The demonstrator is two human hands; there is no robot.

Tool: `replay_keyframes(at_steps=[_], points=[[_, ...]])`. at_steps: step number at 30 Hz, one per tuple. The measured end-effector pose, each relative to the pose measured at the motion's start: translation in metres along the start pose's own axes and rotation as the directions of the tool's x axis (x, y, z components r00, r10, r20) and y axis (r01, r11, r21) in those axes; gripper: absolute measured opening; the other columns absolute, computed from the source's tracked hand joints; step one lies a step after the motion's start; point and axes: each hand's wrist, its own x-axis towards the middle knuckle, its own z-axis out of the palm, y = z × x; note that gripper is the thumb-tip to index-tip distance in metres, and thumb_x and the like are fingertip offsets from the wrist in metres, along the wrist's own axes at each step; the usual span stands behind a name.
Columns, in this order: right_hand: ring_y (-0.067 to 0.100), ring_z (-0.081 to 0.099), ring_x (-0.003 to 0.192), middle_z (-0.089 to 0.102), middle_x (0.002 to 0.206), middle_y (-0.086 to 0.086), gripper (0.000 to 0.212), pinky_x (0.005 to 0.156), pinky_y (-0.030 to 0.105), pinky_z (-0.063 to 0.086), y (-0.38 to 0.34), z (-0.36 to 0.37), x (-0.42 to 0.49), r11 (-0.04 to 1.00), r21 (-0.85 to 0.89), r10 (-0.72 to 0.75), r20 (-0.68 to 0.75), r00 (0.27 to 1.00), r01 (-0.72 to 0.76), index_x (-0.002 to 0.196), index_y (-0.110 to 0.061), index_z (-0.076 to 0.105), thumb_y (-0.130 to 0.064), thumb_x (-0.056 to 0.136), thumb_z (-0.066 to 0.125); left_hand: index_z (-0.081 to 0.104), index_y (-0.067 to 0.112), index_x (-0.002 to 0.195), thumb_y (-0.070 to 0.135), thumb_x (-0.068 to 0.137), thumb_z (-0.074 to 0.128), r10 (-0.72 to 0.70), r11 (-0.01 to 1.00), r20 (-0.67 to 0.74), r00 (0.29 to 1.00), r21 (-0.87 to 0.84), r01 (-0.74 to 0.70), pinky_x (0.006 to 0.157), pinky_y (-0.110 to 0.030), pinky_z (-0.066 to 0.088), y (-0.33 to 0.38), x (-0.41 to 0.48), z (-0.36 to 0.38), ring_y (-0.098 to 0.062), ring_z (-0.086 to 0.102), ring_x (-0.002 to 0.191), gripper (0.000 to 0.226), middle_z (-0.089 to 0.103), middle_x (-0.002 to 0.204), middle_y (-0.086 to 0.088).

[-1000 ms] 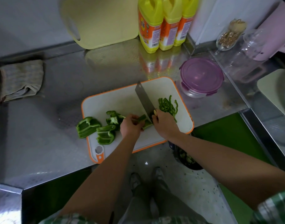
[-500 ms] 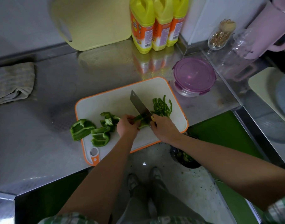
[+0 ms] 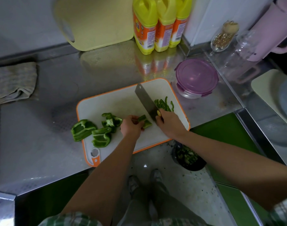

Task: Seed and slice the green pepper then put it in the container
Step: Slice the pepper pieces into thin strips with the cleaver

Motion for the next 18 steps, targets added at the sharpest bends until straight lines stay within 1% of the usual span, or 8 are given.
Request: replay_keyframes(at_steps=[2,3,4,6,9,11,15,18], points=[[0.025,0.049,0.060,0.050,0.065,0.008,0.020,0.055,0.033,0.034,0.000,-0.003,-0.004,1.000,0.020,-0.023,0.037,0.999,0.023,0.079,-0.011,0.041,-0.017,0.097,0.047,0.066,0.011,0.103,0.020,0.082,0.077,-0.018,1.000,-0.029,0.999,0.021,0.019,0.058,-0.026,0.051,0.001,0.000,0.001,-0.020,0.068,0.070,0.025,0.071,0.086,-0.005],[0.025,0.048,0.060,0.047,0.063,0.004,0.021,0.056,0.032,0.033,-0.001,-0.003,-0.006,0.999,0.025,-0.029,0.053,0.998,0.028,0.078,-0.011,0.041,-0.017,0.098,0.046,0.066,0.012,0.104,0.021,0.083,0.076,-0.026,0.999,-0.038,0.999,0.031,0.027,0.054,-0.022,0.047,0.002,0.000,0.002,-0.020,0.067,0.072,0.025,0.071,0.088,-0.005],[0.024,0.047,0.060,0.043,0.061,0.000,0.021,0.056,0.031,0.032,-0.002,-0.002,-0.007,0.999,0.022,-0.033,0.066,0.997,0.032,0.078,-0.012,0.041,-0.017,0.098,0.046,0.066,0.013,0.104,0.021,0.083,0.076,-0.032,0.999,-0.045,0.998,0.040,0.033,0.053,-0.022,0.046,0.002,0.000,0.002,-0.020,0.068,0.074,0.024,0.071,0.090,-0.005],[0.021,0.047,0.061,0.039,0.060,-0.005,0.019,0.057,0.029,0.031,-0.003,0.000,-0.009,0.999,0.005,-0.037,0.091,0.995,0.036,0.080,-0.014,0.041,-0.018,0.098,0.045,0.067,0.013,0.104,0.020,0.083,0.076,-0.042,0.998,-0.061,0.997,0.045,0.044,0.056,-0.024,0.046,0.003,0.000,0.002,-0.022,0.068,0.077,0.024,0.071,0.091,-0.006],[0.020,0.047,0.064,0.039,0.061,-0.007,0.015,0.058,0.029,0.032,-0.004,0.004,-0.010,0.999,-0.017,-0.035,0.124,0.992,0.037,0.084,-0.014,0.042,-0.019,0.098,0.043,0.067,0.012,0.102,0.020,0.082,0.076,-0.046,0.996,-0.092,0.995,0.067,0.052,0.064,-0.027,0.047,0.003,-0.001,0.003,-0.023,0.066,0.083,0.023,0.070,0.092,-0.006],[0.019,0.047,0.065,0.038,0.062,-0.007,0.014,0.059,0.029,0.032,-0.005,0.005,-0.011,0.999,-0.026,-0.034,0.119,0.992,0.038,0.086,-0.015,0.042,-0.019,0.099,0.043,0.066,0.012,0.100,0.021,0.082,0.076,-0.039,0.996,-0.101,0.994,0.077,0.047,0.067,-0.028,0.048,0.002,0.000,0.003,-0.022,0.064,0.082,0.023,0.069,0.091,-0.005],[0.020,0.048,0.064,0.043,0.065,-0.002,0.015,0.058,0.030,0.034,-0.007,0.007,-0.015,0.999,-0.049,-0.015,0.108,0.994,0.020,0.086,-0.014,0.041,-0.020,0.099,0.041,0.065,0.014,0.095,0.023,0.081,0.077,-0.034,0.995,-0.092,0.995,0.091,0.042,0.071,-0.031,0.052,0.001,0.002,0.004,-0.024,0.067,0.085,0.020,0.072,0.091,-0.008],[0.021,0.048,0.064,0.044,0.067,-0.001,0.015,0.058,0.030,0.034,-0.008,0.009,-0.015,0.998,-0.057,-0.010,0.106,0.994,0.016,0.085,-0.014,0.040,-0.019,0.099,0.041,0.066,0.013,0.098,0.022,0.082,0.077,-0.038,0.995,-0.093,0.995,0.093,0.047,0.073,-0.032,0.053,0.001,0.002,0.004,-0.024,0.067,0.087,0.021,0.071,0.092,-0.006]])
